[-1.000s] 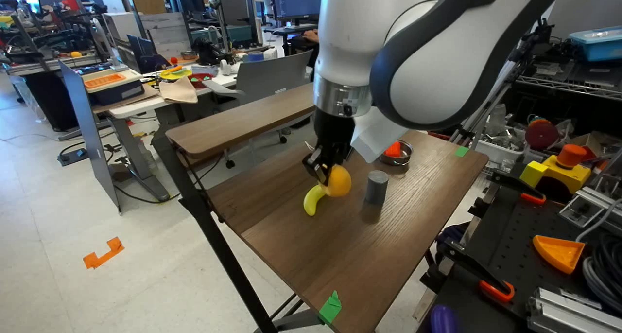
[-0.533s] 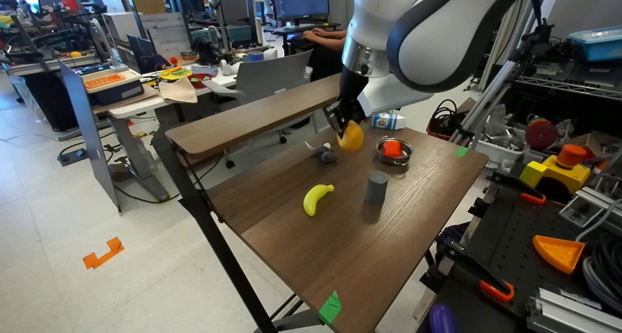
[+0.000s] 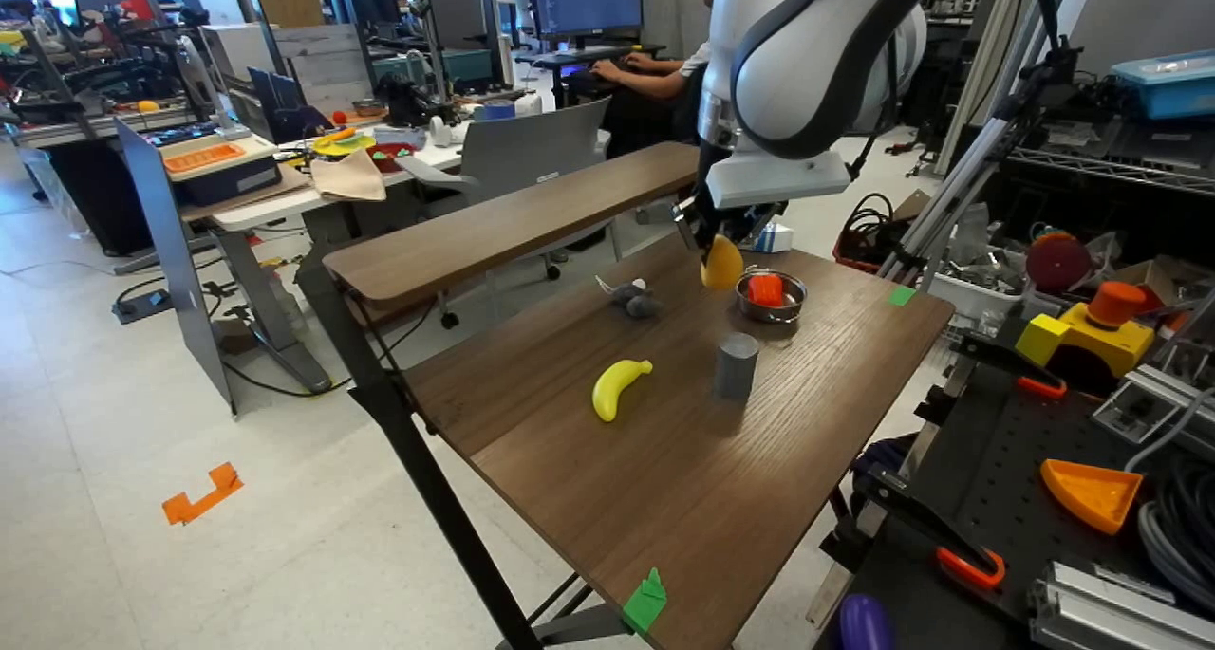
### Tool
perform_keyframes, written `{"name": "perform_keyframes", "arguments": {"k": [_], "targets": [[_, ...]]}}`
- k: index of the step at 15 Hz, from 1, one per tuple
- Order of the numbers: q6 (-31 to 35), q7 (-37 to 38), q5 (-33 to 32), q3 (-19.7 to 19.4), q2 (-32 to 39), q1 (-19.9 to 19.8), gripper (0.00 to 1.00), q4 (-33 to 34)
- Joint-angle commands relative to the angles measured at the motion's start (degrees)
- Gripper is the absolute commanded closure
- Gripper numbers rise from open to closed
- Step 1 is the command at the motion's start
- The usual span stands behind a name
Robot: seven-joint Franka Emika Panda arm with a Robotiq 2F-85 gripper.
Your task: Move the yellow plush toy to the right.
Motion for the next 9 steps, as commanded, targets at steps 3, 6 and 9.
{"name": "perform_keyframes", "arguments": {"k": [3,6,9], "targets": [[-9.1,-0.9,3.4,5.1,6.2,-3.5,0.95,7.8],[-12.3,-1.1,4.0,6.3,8.4,-4.2,0.95,10.3],[-14.5,-1.0,4.2,6.7,9.8,-4.5,0.95,12.2]]}}
